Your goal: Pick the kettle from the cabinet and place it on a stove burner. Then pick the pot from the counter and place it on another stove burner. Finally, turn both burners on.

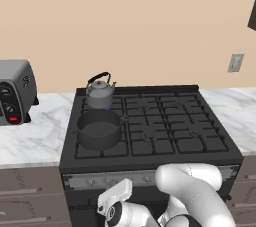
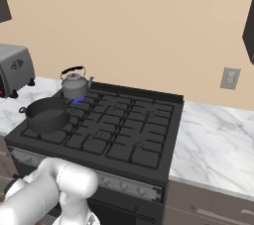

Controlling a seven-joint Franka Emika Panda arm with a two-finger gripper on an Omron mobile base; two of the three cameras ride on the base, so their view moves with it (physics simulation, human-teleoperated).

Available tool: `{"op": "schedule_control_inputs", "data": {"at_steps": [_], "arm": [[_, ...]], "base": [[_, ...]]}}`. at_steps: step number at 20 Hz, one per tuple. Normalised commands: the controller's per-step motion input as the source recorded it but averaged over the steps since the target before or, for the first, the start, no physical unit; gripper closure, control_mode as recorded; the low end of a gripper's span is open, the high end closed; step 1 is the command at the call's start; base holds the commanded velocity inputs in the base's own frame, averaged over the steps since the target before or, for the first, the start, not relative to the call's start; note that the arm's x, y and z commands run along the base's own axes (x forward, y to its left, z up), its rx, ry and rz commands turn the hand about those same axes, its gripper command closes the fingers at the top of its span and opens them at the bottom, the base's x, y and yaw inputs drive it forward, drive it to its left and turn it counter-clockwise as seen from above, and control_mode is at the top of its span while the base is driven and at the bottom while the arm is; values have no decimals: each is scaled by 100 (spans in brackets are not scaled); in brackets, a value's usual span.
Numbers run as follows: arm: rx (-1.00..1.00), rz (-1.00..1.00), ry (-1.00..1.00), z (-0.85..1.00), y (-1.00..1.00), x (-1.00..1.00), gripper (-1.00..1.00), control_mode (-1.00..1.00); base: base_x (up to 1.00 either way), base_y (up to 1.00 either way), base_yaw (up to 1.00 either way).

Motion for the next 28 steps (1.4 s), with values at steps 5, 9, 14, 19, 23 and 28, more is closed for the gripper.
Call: {"op": "schedule_control_inputs", "data": {"at_steps": [5, 9, 14, 19, 23, 28], "arm": [[-4, 0, 6, -1, 14, -1, -100, -100], [0, 0, 0, 0, 5, -13, -100, -100], [0, 0, -2, 0, 0, -33, -100, -100], [0, 2, -4, 0, 15, -44, -100, -100], [0, 5, -8, 10, 24, -39, -100, -100], [1, 6, -9, 21, 27, -37, -100, -100]], "base": [[0, 0, 0], [0, 0, 0], [0, 0, 0], [0, 0, 0], [0, 0, 0], [0, 0, 0]]}}
